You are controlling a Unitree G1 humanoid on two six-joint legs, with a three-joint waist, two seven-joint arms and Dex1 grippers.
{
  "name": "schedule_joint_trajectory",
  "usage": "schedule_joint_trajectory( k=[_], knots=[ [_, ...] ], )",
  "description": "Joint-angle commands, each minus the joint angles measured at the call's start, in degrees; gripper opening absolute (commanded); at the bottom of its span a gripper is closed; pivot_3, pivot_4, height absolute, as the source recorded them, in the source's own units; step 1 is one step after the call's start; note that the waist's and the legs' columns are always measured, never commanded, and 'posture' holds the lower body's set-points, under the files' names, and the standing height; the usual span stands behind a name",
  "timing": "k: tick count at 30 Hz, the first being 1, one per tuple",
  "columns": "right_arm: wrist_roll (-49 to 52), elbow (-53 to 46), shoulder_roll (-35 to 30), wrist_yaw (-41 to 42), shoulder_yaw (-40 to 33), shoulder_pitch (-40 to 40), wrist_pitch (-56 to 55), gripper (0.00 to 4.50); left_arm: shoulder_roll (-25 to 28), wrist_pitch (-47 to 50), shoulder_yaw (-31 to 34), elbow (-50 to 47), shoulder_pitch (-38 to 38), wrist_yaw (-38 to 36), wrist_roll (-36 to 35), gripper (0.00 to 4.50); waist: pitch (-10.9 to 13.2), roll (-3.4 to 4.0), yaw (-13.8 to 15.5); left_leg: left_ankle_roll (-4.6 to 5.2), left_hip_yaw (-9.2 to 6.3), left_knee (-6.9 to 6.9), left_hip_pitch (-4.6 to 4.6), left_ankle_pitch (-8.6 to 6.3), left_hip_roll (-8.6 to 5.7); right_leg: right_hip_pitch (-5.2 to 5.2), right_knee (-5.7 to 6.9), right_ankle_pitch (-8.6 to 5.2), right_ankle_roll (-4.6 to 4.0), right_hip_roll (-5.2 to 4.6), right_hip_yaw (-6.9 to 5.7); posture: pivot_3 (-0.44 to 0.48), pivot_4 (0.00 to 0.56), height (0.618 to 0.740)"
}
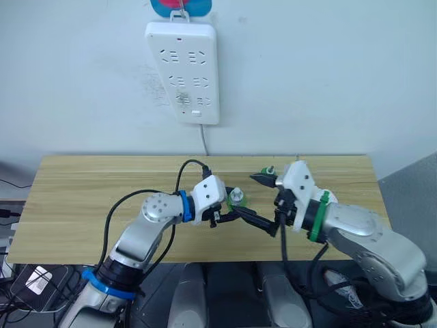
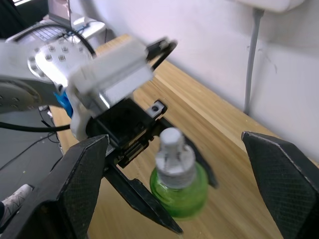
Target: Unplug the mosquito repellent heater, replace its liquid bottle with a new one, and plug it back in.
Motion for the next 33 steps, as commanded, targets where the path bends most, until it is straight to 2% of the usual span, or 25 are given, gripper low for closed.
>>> schedule_joint_trajectory(
  k=[1,6,7,9,16,17,19,23,27,30,32,33],
  knots=[
    [-2.5,0.3,-0.2,0.0,2.3,-0.1,-2.7,4.5,-0.4,2.0,0.3,-0.9,-2.2,-0.4,-1.2,2.23,-0.2,-0.13,0.0,0.0,-0.02,0.0,-0.06,0.0,0.0,-0.05,0.0,0.01,-0.02,0.0,-0.03,0.003,0.284,0.74],
    [-5.1,2.8,2.0,-1.0,4.1,-0.7,-5.2,4.5,-1.0,2.1,0.9,-0.3,-3.6,-0.7,-2.2,2.23,-0.5,-0.26,0.0,-0.01,-0.07,0.01,-0.17,0.0,-0.01,-0.13,0.0,0.02,-0.03,-0.01,-0.09,0.01,0.276,0.74],
    [-5.5,3.5,2.8,-1.4,4.1,-0.7,-5.7,4.32,-0.9,1.6,1.1,-0.5,-3.4,-1.0,-2.6,2.23,-0.6,-0.25,0.1,-0.01,-0.08,0.01,-0.17,0.01,0.0,-0.14,0.01,0.02,-0.03,-0.01,-0.1,0.013,0.274,0.74],
    [-6.1,4.3,4.0,-1.8,4.0,-0.7,-6.5,3.87,-0.8,0.5,1.3,-0.6,-3.1,-1.5,-2.9,2.23,-0.7,-0.27,0.1,-0.01,-0.09,0.01,-0.17,0.01,0.0,-0.14,0.03,0.02,-0.04,-0.01,-0.1,0.016,0.271,0.74],
    [-6.7,5.4,3.8,0.8,4.6,0.0,-8.5,1.27,-1.6,-2.6,2.9,1.4,-3.0,-2.0,-4.5,2.23,-1.3,-0.27,0.1,-0.01,-0.1,0.05,-0.18,0.01,-0.01,-0.15,0.1,0.02,-0.04,-0.02,-0.12,0.02,0.266,0.74],
    [-6.5,5.6,3.7,2.0,4.8,-0.2,-9.3,1.07,-1.4,-3.1,3.0,1.5,-3.0,-2.9,-5.0,2.23,-1.4,-0.29,0.1,-0.01,-0.09,0.06,-0.18,0.01,-0.01,-0.15,0.12,0.02,-0.04,-0.02,-0.12,0.024,0.264,0.74],
    [-5.9,6.5,2.7,5.4,5.1,-1.1,-11.1,1.08,-0.5,-4.6,2.9,2.0,-3.0,-5.7,-5.8,2.23,-1.4,-0.29,0.1,0.0,-0.09,0.08,-0.17,0.02,-0.01,-0.15,0.17,0.03,-0.05,-0.01,-0.11,0.026,0.266,0.74],
    [-5.7,11.7,-3.5,21.1,6.5,-4.5,-20.4,1.08,2.1,-7.4,3.3,3.0,-3.1,-14.1,-9.3,2.23,-1.4,-0.29,0.1,0.01,-0.07,0.12,-0.15,0.02,-0.02,-0.15,0.24,0.03,-0.06,-0.01,-0.11,0.018,0.274,0.74],
    [-3.9,17.9,-6.3,33.2,6.1,-9.4,-26.2,1.08,4.3,-9.3,2.9,3.5,-3.4,-19.8,-10.4,2.23,-1.4,-0.29,0.1,0.04,-0.08,0.14,-0.12,0.02,-0.02,-0.14,0.31,0.03,-0.06,0.0,-0.12,0.025,0.275,0.74],
    [-2.3,17.1,-7.8,35.7,5.8,-10.7,-24.0,1.08,4.7,-9.2,2.7,3.0,-3.2,-21.0,-10.5,2.23,-1.4,-0.29,0.1,0.04,-0.09,0.18,-0.13,0.03,-0.03,-0.14,0.37,0.04,-0.07,-0.01,-0.12,0.03,0.283,0.74],
    [-1.4,15.7,-7.8,34.2,4.2,-10.2,-22.5,1.08,4.6,-9.0,2.9,2.8,-3.0,-20.5,-10.3,2.23,-1.4,-0.29,0.1,0.05,-0.1,0.21,-0.13,0.02,-0.03,-0.14,0.41,0.04,-0.07,-0.01,-0.13,0.028,0.283,0.74],
    [-1.6,15.3,-7.6,33.1,3.5,-9.8,-22.6,1.79,4.5,-8.9,3.0,2.6,-2.8,-20.1,-10.2,2.23,-1.4,-0.29,0.2,0.05,-0.12,0.24,-0.13,0.02,-0.03,-0.14,0.44,0.04,-0.07,-0.01,-0.14,0.026,0.284,0.74]
  ],
)
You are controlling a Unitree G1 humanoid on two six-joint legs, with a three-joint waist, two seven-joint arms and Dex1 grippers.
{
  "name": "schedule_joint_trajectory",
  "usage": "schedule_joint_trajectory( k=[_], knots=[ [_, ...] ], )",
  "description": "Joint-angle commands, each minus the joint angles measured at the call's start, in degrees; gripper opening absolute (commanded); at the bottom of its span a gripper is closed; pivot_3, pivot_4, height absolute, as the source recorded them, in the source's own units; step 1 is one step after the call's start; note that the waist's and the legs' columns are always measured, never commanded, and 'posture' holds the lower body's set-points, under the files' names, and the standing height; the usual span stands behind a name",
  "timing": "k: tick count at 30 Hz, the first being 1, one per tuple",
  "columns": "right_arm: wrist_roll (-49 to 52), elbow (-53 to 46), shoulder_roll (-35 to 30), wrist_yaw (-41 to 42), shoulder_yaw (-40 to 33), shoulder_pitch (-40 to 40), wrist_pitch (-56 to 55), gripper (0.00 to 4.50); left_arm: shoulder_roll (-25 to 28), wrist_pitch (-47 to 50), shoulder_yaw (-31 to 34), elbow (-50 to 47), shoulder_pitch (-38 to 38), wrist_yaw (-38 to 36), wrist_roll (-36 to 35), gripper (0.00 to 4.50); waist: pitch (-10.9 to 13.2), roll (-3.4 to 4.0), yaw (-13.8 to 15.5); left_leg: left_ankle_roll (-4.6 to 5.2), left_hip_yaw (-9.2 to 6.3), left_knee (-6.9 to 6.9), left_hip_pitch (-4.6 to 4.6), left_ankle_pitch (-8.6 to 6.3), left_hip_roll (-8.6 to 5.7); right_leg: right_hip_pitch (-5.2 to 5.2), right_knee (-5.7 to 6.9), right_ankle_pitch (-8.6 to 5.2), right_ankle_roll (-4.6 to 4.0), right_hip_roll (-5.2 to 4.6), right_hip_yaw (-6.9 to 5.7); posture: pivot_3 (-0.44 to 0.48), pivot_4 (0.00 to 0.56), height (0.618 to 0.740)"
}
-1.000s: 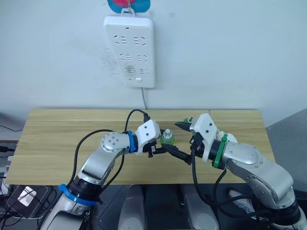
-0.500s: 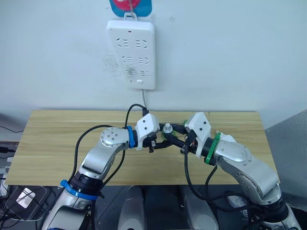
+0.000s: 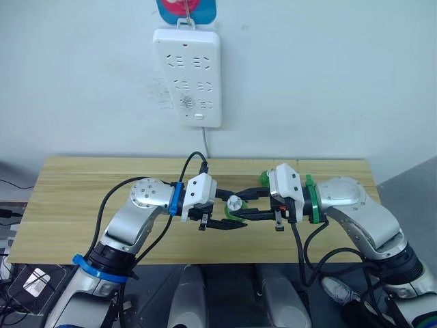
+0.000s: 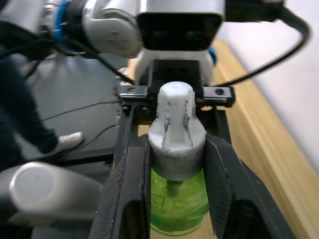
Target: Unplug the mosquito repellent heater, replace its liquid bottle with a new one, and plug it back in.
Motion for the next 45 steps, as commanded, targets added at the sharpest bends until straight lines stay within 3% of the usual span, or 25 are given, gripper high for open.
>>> schedule_joint_trajectory(
  k=[1,6,9,12,16,21,24,31,37,41,45],
  knots=[
    [1.0,-4.1,-0.2,-1.7,-3.2,1.5,0.0,2.04,0.6,0.2,1.4,-1.4,1.0,0.9,-0.9,2.23,0.0,0.0,0.0,0.0,-0.02,0.04,-0.01,0.0,0.0,0.0,0.03,0.0,0.0,0.0,-0.02,0.023,0.285,0.74],
    [1.5,-9.6,-2.3,-7.7,-9.4,5.5,3.1,3.82,-0.6,2.4,2.1,-2.8,2.2,5.7,-0.6,2.23,0.0,0.0,0.0,0.02,-0.05,0.31,-0.02,-0.01,-0.02,0.04,0.15,0.0,0.0,0.0,0.0,0.006,0.287,0.74],
    [1.8,-16.2,-3.8,-12.0,-11.5,10.8,6.8,3.83,-2.7,2.1,2.3,-1.8,1.5,10.2,1.2,2.23,0.0,0.0,0.2,0.06,-0.11,0.44,-0.05,-0.04,-0.06,0.09,0.18,0.01,0.01,-0.01,-0.02,-0.006,0.287,0.74],
    [-0.7,-20.7,0.0,-20.8,-9.6,12.8,10.3,3.83,-3.6,1.1,1.4,-0.4,0.9,12.2,3.4,2.23,0.0,0.0,-0.2,0.05,-0.15,0.52,-0.05,-0.03,-0.06,0.12,0.22,0.01,0.01,0.0,-0.03,-0.022,0.288,0.74],
    [-5.5,-22.1,6.2,-30.4,-4.5,15.4,12.5,3.83,-4.7,1.2,0.7,-0.1,0.5,13.3,4.4,2.23,-0.1,-0.01,-0.6,0.04,-0.11,0.6,0.04,-0.01,-0.04,0.11,0.44,0.02,0.01,0.03,0.04,-0.031,0.287,0.74],
    [-9.8,-20.8,9.2,-34.1,-1.2,14.8,11.4,3.83,-5.3,1.1,0.3,-0.6,0.7,13.6,4.6,2.23,-0.1,-0.02,-0.6,0.02,-0.06,0.62,0.05,0.01,-0.05,0.1,0.46,0.02,0.01,0.02,0.08,-0.029,0.287,0.74],
    [-10.5,-19.8,11.4,-35.7,-1.1,14.1,10.8,3.3,-5.5,1.4,0.3,-1.1,0.5,13.9,4.6,2.23,-0.1,-0.02,-0.6,0.02,-0.07,0.62,0.04,0.0,-0.05,0.1,0.46,0.01,0.01,0.02,0.06,-0.027,0.287,0.74],
    [-8.8,-18.9,10.2,-31.6,-0.9,13.7,10.6,1.0,-5.7,1.2,0.3,-1.1,0.0,12.7,3.3,2.23,-0.1,-0.02,-0.6,0.05,-0.07,0.62,0.04,-0.01,-0.05,0.1,0.47,0.02,0.01,0.02,0.05,-0.019,0.288,0.74],
    [-3.2,-11.3,5.3,-17.0,-3.1,8.1,5.4,1.0,-4.0,-0.6,0.9,-1.2,0.0,7.3,0.9,2.23,-0.1,-0.01,-0.5,0.17,-0.06,0.64,0.05,-0.07,-0.05,0.11,0.49,0.02,0.01,0.03,0.05,-0.006,0.292,0.74],
    [-1.8,-2.2,-0.2,-1.1,-1.0,-0.3,0.4,1.0,-0.6,-5.1,0.2,-0.9,0.9,1.9,1.7,2.23,-0.1,-0.01,-0.5,0.24,-0.03,0.63,0.08,-0.11,-0.05,0.11,0.5,0.02,0.0,0.03,0.06,0.02,0.296,0.74],
    [1.6,-3.4,-1.8,2.4,-1.1,-2.5,2.5,1.0,-0.3,-5.1,0.6,-1.2,1.1,2.0,1.5,2.23,-0.1,-0.02,0.0,0.25,-0.08,0.6,0.12,-0.1,-0.03,0.12,0.52,0.02,-0.01,0.04,0.0,0.035,0.291,0.74]
  ],
)
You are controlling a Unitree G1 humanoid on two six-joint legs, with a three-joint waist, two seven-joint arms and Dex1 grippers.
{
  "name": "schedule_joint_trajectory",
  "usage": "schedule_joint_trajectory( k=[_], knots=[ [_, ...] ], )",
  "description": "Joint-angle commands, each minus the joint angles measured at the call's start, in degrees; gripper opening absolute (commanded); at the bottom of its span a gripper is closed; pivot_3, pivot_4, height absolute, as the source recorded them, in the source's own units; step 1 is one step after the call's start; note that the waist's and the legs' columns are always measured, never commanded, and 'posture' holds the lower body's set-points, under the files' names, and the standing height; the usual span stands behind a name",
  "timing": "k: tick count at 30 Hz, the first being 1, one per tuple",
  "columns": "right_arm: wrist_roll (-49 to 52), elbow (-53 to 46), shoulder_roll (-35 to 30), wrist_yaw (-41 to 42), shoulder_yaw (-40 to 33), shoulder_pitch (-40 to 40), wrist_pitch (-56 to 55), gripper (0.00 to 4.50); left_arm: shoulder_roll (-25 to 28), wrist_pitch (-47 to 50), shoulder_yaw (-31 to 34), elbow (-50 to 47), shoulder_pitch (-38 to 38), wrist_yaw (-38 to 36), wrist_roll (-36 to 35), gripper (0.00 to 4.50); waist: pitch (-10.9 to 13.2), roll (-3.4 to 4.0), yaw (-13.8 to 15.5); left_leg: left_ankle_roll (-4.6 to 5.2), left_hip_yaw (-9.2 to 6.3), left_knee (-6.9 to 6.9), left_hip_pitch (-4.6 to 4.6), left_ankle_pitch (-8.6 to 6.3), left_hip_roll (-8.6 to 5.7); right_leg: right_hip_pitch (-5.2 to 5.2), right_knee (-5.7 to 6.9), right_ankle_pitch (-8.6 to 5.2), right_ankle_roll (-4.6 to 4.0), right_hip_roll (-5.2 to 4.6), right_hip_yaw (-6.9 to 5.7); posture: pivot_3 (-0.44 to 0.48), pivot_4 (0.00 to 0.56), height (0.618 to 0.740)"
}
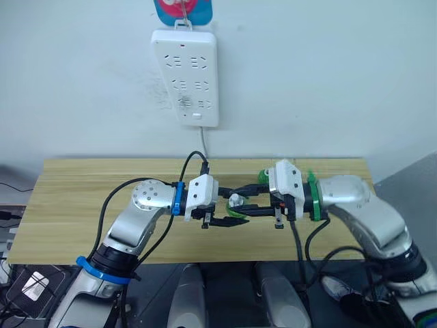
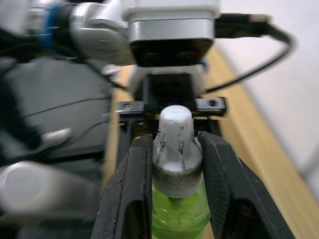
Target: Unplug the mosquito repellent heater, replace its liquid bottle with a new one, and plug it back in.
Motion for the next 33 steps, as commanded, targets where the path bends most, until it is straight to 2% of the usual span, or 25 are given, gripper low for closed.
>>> schedule_joint_trajectory(
  k=[1,5,10,15,18,23,26,29,33],
  knots=[
    [2.0,-2.3,-0.4,0.9,-1.9,1.1,0.0,1.35,0.6,-0.5,0.7,-1.8,0.6,-0.2,-0.8,2.23,0.0,-0.01,0.3,0.0,-0.05,0.0,-0.02,0.0,0.0,0.01,-0.01,0.0,0.0,0.0,-0.05,0.036,0.288,0.74],
    [2.6,-4.4,-1.3,-1.4,-5.9,3.3,-0.3,2.65,0.7,-0.6,0.8,-2.0,0.8,0.7,-0.4,2.23,0.0,-0.01,0.4,0.0,-0.06,0.07,-0.13,0.0,-0.11,0.0,-0.06,0.0,0.01,-0.1,-0.05,0.031,0.285,0.74],
    [1.9,-12.7,-4.2,-5.3,-8.6,10.4,1.4,4.34,0.5,-0.7,0.9,-1.0,0.4,1.3,-0.3,2.23,0.0,-0.01,0.3,0.01,-0.09,0.07,-0.12,0.0,-0.11,0.0,-0.01,0.01,0.01,-0.09,-0.06,0.008,0.283,0.74],
    [-1.7,-15.3,-0.6,-13.2,-4.7,13.6,3.0,4.4,-0.3,-1.0,0.4,-0.2,-0.3,1.5,-0.1,2.23,0.0,-0.02,-0.2,0.0,-0.07,0.09,-0.07,0.01,-0.1,0.0,0.05,0.0,0.01,-0.07,-0.02,0.003,0.279,0.74],
    [-5.0,-11.5,5.4,-19.9,-2.4,10.7,3.9,4.4,-0.7,-1.5,0.1,-0.6,0.0,1.5,0.0,2.23,-0.1,-0.04,-0.4,0.0,-0.04,0.08,0.01,0.02,-0.08,0.0,0.16,0.0,0.01,-0.04,0.02,0.011,0.273,0.74],
    [-5.3,-9.6,7.2,-21.8,-3.4,8.7,5.5,4.4,-0.6,-1.7,0.0,-1.5,0.9,1.7,0.1,2.23,-0.1,-0.05,0.1,-0.17,-0.03,0.07,0.0,0.12,-0.09,0.0,0.15,0.0,0.01,-0.05,0.02,0.019,0.27,0.74],
    [-4.6,-9.2,5.6,-20.7,-5.3,8.4,6.3,4.4,-0.5,-1.9,0.0,-1.9,1.4,1.9,0.0,2.23,-0.1,-0.06,0.2,-0.17,-0.05,0.07,-0.03,0.12,-0.1,0.0,0.13,0.0,0.01,-0.07,0.0,0.021,0.269,0.74],
    [-3.3,-9.5,0.7,-17.2,-8.5,9.6,6.1,4.4,-0.2,-1.9,0.2,-1.9,1.7,2.0,-0.1,2.23,-0.1,-0.05,0.2,-0.15,-0.04,0.08,-0.02,0.11,-0.1,0.0,0.14,0.0,0.01,-0.07,0.01,0.016,0.27,0.74],
    [3.6,-13.4,-5.6,-11.1,-13.0,12.1,8.1,4.4,0.0,-2.2,0.5,-1.3,1.7,2.0,0.1,2.23,-0.1,-0.05,0.2,0.01,-0.04,0.07,-0.02,0.02,-0.11,0.0,0.13,0.0,0.01,-0.08,0.01,0.013,0.271,0.74]
  ],
)
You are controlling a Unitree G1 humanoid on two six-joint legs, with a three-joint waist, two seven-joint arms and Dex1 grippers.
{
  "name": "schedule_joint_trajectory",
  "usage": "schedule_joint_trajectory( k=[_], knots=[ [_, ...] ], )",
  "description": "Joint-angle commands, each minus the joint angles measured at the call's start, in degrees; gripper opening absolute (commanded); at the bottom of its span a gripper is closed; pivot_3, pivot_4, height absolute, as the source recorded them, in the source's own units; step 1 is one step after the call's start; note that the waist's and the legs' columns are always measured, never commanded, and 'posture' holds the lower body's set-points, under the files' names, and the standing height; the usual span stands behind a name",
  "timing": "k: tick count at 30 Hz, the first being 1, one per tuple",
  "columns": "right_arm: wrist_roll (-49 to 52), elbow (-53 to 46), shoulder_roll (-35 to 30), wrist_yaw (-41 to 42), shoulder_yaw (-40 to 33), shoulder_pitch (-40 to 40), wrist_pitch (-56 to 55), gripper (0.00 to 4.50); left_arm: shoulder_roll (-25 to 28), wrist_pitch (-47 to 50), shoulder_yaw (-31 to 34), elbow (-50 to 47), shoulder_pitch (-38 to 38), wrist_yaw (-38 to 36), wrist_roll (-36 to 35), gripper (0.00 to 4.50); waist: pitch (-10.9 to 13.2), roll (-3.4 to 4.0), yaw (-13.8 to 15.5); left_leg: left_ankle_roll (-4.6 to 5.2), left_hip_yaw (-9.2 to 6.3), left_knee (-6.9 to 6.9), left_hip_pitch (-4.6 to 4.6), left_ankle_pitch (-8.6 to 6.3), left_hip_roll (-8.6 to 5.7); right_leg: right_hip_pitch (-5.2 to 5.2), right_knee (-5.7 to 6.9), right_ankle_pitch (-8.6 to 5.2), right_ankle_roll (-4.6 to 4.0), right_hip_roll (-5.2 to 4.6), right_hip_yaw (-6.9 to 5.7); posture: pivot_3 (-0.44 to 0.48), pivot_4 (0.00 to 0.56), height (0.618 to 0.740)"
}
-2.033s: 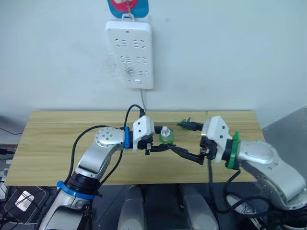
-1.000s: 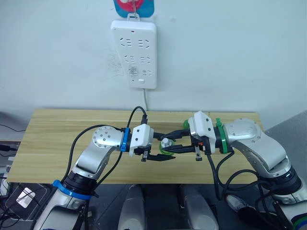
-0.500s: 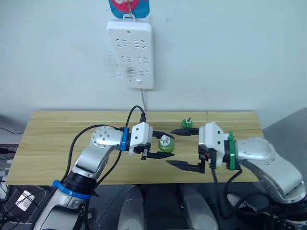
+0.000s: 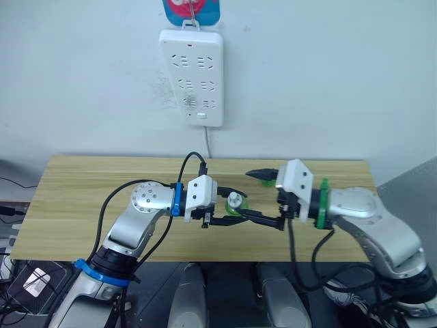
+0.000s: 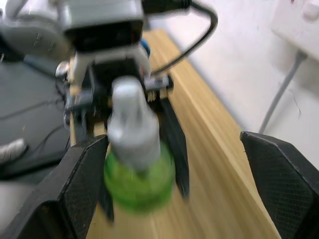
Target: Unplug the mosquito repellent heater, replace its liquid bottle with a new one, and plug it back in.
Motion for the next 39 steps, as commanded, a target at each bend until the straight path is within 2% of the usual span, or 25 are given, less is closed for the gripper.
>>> schedule_joint_trajectory(
  k=[1,6,12,15,20,24,28,33,36,39],
  knots=[
    [5.9,-5.1,-3.5,4.2,-4.6,1.6,1.3,4.4,0.0,-1.5,0.2,-1.9,0.5,-0.6,-0.8,2.23,0.0,0.0,-0.1,0.0,0.0,0.0,0.0,0.0,0.0,0.0,0.0,0.0,0.0,0.0,0.0,0.013,0.272,0.74],
    [5.7,-8.1,1.0,-1.3,0.9,-0.5,3.9,4.4,0.0,-1.8,0.1,-1.7,0.4,-0.6,-0.6,2.23,-0.1,-0.04,-0.7,0.01,0.02,-0.02,0.09,0.0,0.04,0.0,0.1,0.0,-0.01,0.05,0.05,0.018,0.274,0.74],
    [-1.6,-3.1,6.2,-6.6,7.2,-3.3,1.5,4.4,-0.1,-1.7,-0.2,-2.3,0.6,-0.6,-0.6,2.23,-0.2,-0.09,-0.3,0.01,0.04,0.01,0.1,0.01,0.01,0.0,0.14,-0.01,-0.01,0.03,0.06,0.024,0.274,0.74],
    [-2.6,-1.1,5.4,-5.9,5.9,-3.0,0.4,4.4,-0.1,-1.7,-0.2,-2.4,0.7,-0.5,-0.5,2.23,-0.2,-0.09,-0.1,0.01,0.04,0.0,0.1,0.01,0.01,-0.01,0.13,-0.01,-0.01,0.03,0.05,0.027,0.272,0.74],
    [-0.2,-1.2,0.2,-1.6,1.0,0.0,-0.2,4.4,0.3,-1.6,0.0,-2.7,1.1,-0.4,-0.5,2.23,-0.2,-0.1,0.1,0.01,0.03,0.0,0.06,0.0,0.01,0.0,0.07,-0.01,-0.01,0.01,0.03,0.022,0.27,0.74],
    [6.2,-4.3,-5.0,4.2,-3.8,2.1,1.4,4.4,0.5,-2.0,0.1,-2.1,1.0,-0.7,-0.2,2.23,-0.2,-0.11,-0.1,0.02,0.04,0.01,0.06,0.0,0.01,0.0,0.09,-0.01,-0.01,0.01,0.04,0.013,0.271,0.74],
    [9.6,-6.2,-4.0,3.1,-3.4,0.4,4.1,4.4,0.4,-2.7,-0.3,-1.2,0.4,-0.6,0.5,2.23,-0.2,-0.1,-0.5,0.03,0.04,-0.01,0.12,0.0,0.04,0.01,0.12,-0.01,-0.01,0.05,0.05,0.009,0.276,0.74],
    [8.3,-6.0,0.9,-1.1,1.5,-2.6,6.1,4.4,0.2,-2.9,-0.6,-0.9,0.0,-0.5,0.9,2.23,-0.2,-0.11,-0.4,0.03,0.06,0.0,0.13,0.01,0.04,0.01,0.17,-0.01,-0.01,0.05,0.07,0.009,0.279,0.74],
    [7.5,-5.3,2.7,-2.5,3.0,-3.5,6.0,3.77,0.2,-2.8,-0.7,-1.1,0.0,-0.5,0.9,2.23,-0.2,-0.11,-0.3,0.03,0.05,0.0,0.12,0.01,0.03,0.01,0.15,-0.01,-0.01,0.05,0.06,0.014,0.28,0.74],
    [7.2,-5.0,3.7,-3.0,3.8,-3.8,5.6,2.71,0.1,-2.6,-0.8,-1.3,0.1,-0.3,0.9,2.23,-0.2,-0.11,-0.2,0.03,0.05,0.01,0.12,0.01,0.02,0.01,0.15,-0.01,-0.01,0.04,0.06,0.016,0.281,0.74]
  ],
)
